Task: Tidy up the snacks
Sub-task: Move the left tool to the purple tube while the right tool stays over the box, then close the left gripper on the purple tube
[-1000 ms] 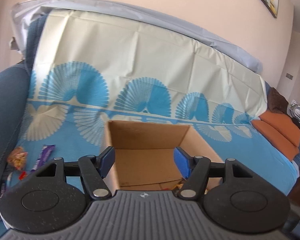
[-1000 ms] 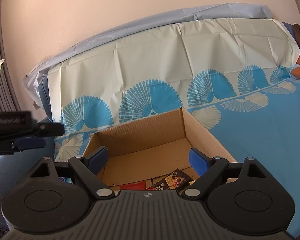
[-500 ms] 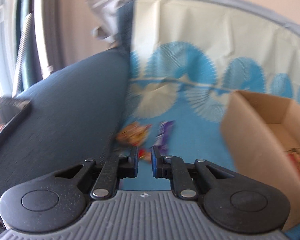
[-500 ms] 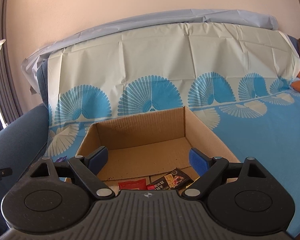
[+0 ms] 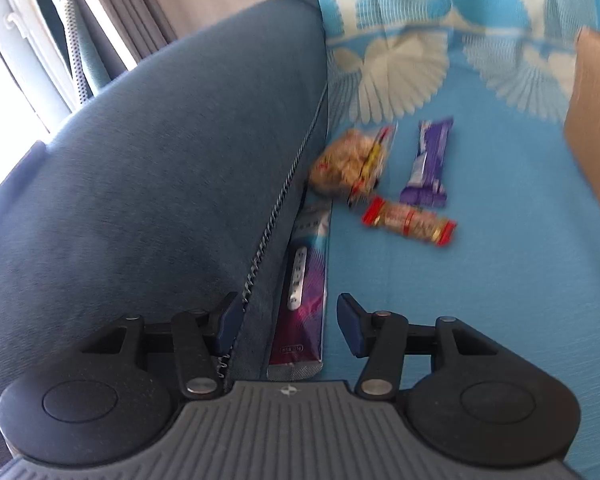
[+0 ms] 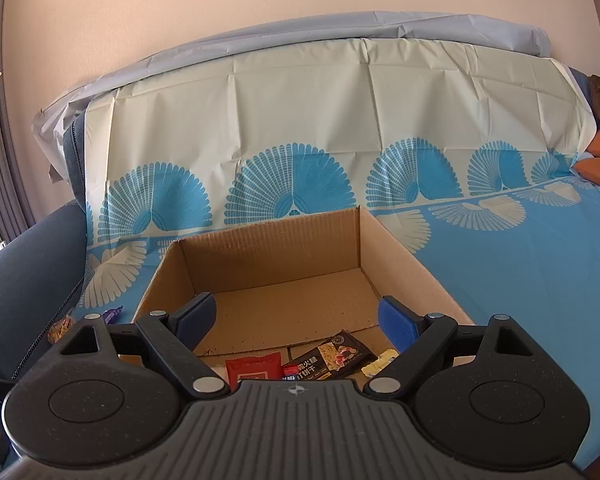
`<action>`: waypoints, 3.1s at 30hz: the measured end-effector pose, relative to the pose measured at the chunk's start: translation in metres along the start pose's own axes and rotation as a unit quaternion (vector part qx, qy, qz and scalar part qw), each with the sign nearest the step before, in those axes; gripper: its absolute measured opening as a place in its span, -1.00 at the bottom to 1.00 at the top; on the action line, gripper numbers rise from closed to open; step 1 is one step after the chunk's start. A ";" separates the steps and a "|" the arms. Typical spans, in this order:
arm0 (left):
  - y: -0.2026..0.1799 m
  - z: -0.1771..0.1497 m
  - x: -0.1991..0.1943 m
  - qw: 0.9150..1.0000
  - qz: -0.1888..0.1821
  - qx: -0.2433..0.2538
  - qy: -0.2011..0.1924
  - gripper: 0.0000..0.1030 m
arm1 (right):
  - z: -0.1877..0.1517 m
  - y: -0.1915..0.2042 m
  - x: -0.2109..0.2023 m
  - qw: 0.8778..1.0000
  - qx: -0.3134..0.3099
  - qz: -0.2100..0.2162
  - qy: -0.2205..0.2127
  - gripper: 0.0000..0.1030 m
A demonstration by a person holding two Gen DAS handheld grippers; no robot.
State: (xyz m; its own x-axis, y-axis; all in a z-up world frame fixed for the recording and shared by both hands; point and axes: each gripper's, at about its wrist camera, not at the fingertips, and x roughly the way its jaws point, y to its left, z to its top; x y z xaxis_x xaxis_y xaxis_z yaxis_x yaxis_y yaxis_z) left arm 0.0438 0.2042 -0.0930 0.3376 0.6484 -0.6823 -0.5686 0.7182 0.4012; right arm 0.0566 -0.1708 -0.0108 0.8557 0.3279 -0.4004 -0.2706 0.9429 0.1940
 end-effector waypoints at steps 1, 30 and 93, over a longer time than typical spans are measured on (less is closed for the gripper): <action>-0.002 0.000 0.003 1.000 0.006 0.003 0.006 0.07 | 0.000 0.000 0.000 1.000 0.000 0.000 0.001 0.73; -0.004 0.000 0.004 0.998 0.022 0.031 0.045 -0.15 | 0.001 0.001 0.000 1.000 0.006 -0.009 0.007 0.74; 0.044 -0.013 -0.009 0.954 -0.277 -0.003 0.119 -0.51 | 0.007 0.003 0.014 0.999 0.010 0.000 0.038 0.57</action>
State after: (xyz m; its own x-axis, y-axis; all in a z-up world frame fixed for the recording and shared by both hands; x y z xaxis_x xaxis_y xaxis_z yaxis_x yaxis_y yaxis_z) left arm 0.0058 0.2269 -0.0769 0.4080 0.0943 -0.9081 -0.3563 0.9322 -0.0632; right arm 0.0705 -0.1643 -0.0099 0.8195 0.3315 -0.4676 -0.2604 0.9421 0.2115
